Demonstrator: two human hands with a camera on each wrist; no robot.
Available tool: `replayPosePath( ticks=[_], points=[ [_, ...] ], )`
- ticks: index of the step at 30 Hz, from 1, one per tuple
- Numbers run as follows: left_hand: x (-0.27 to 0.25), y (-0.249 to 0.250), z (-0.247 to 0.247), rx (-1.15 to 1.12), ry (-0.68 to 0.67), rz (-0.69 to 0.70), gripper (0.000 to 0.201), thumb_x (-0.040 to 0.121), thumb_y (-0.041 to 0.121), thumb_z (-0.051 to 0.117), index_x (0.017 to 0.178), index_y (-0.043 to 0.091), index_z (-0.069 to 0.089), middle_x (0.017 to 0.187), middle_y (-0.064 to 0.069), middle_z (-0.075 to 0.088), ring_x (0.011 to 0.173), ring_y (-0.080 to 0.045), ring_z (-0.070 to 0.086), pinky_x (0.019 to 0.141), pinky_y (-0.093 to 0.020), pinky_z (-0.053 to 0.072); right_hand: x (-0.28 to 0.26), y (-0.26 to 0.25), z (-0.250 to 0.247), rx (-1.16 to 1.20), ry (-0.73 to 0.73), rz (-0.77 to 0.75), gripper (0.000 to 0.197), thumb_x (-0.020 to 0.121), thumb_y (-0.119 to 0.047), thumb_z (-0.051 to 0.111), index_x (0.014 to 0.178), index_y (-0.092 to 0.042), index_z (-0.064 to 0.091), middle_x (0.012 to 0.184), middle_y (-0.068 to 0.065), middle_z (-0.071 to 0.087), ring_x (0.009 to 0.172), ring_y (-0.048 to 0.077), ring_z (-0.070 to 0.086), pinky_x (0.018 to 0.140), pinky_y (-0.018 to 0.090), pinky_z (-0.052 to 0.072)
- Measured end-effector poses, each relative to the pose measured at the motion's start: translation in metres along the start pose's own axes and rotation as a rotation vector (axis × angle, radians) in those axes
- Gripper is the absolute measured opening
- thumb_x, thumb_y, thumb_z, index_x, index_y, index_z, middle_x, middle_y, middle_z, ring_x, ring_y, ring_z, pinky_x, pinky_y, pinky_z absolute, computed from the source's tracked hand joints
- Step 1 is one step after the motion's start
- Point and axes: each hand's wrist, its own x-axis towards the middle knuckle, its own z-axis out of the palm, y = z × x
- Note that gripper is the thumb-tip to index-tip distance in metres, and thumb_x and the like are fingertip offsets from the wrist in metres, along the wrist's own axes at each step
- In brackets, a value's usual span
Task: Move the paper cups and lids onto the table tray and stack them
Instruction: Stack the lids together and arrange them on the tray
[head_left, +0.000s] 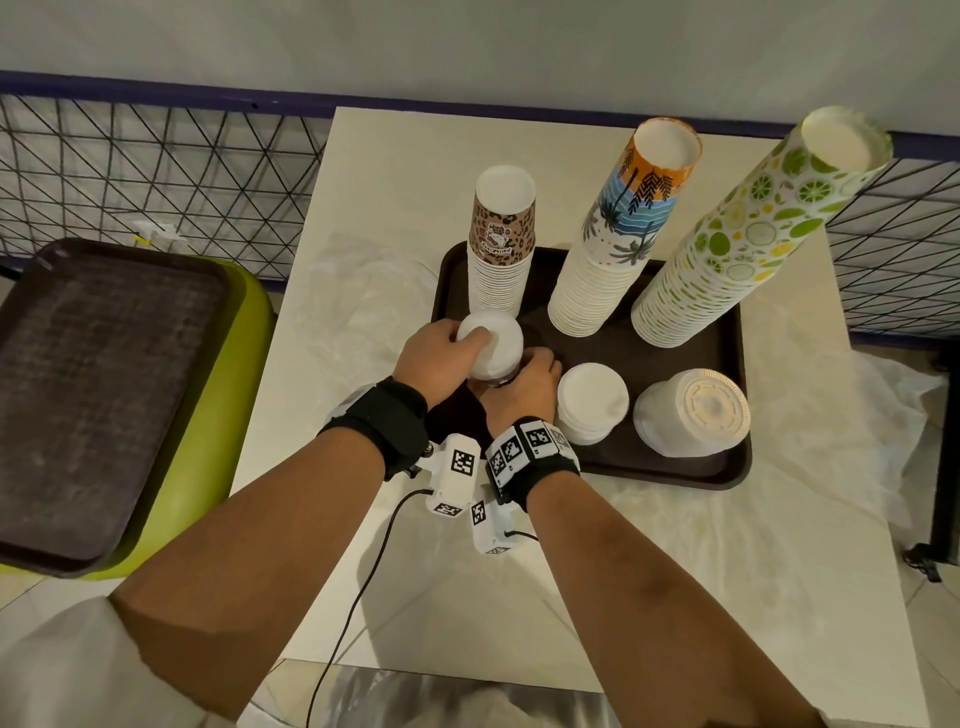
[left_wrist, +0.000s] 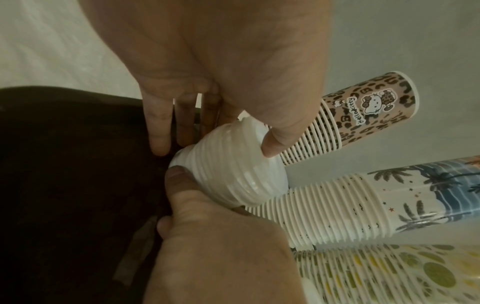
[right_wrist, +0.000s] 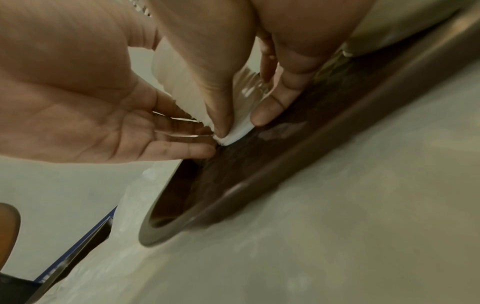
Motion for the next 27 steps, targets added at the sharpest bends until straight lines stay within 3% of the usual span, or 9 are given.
replayPosePath(
  ticks=[3, 7, 13, 18, 27],
  points=[
    [0.0, 0.0, 0.001, -0.002, -0.003, 0.004, 0.046, 0.098, 0.046, 0.057, 0.131, 0.016, 0.064, 0.12, -0.007, 0.068, 0.11, -0.027, 0.064, 0.099, -0.05, 0.055, 0.003, -0.001, -0.001, 0.083, -0.041, 0.033, 0.073, 0.066, -0.027, 0.092, 0.122, -0.011, 0.047, 0.126, 0.01, 0.055, 0.114, 0.026, 0.058, 0.088, 0.026, 0.044],
    [0.001, 0.001, 0.002, -0.006, 0.009, -0.008, 0.047, 0.098, 0.046, 0.058, 0.132, 0.014, 0.062, 0.121, -0.007, 0.067, 0.11, -0.027, 0.063, 0.1, -0.048, 0.055, 0.001, -0.001, -0.002, 0.102, -0.062, 0.016, 0.069, 0.07, -0.022, 0.09, 0.122, -0.011, 0.047, 0.126, 0.01, 0.056, 0.113, 0.026, 0.06, 0.083, 0.025, 0.043],
    [0.003, -0.003, 0.002, -0.022, 0.016, -0.009, 0.049, 0.097, 0.048, 0.058, 0.133, 0.015, 0.062, 0.121, -0.006, 0.067, 0.111, -0.026, 0.063, 0.1, -0.048, 0.055, -0.002, -0.001, -0.002, 0.14, -0.068, 0.02, 0.076, 0.071, -0.019, 0.089, 0.131, -0.012, 0.044, 0.135, 0.01, 0.051, 0.122, 0.026, 0.056, 0.088, 0.025, 0.041],
    [0.002, -0.003, 0.001, -0.03, 0.019, -0.019, 0.051, 0.096, 0.051, 0.059, 0.133, 0.015, 0.061, 0.122, -0.005, 0.066, 0.111, -0.026, 0.062, 0.1, -0.048, 0.056, -0.006, -0.001, -0.004, 0.079, -0.085, 0.004, 0.092, 0.072, -0.019, 0.088, 0.147, -0.011, 0.035, 0.146, 0.012, 0.043, 0.133, 0.027, 0.047, 0.105, 0.033, 0.041],
    [-0.001, -0.004, -0.001, -0.071, 0.013, -0.03, 0.055, 0.096, 0.05, 0.058, 0.141, 0.019, 0.057, 0.13, -0.002, 0.064, 0.117, -0.023, 0.061, 0.105, -0.048, 0.053, -0.011, -0.001, -0.007, 0.022, -0.114, 0.001, 0.098, 0.077, -0.018, 0.085, 0.154, -0.01, 0.025, 0.152, 0.014, 0.036, 0.14, 0.029, 0.039, 0.112, 0.035, 0.036]
  ],
)
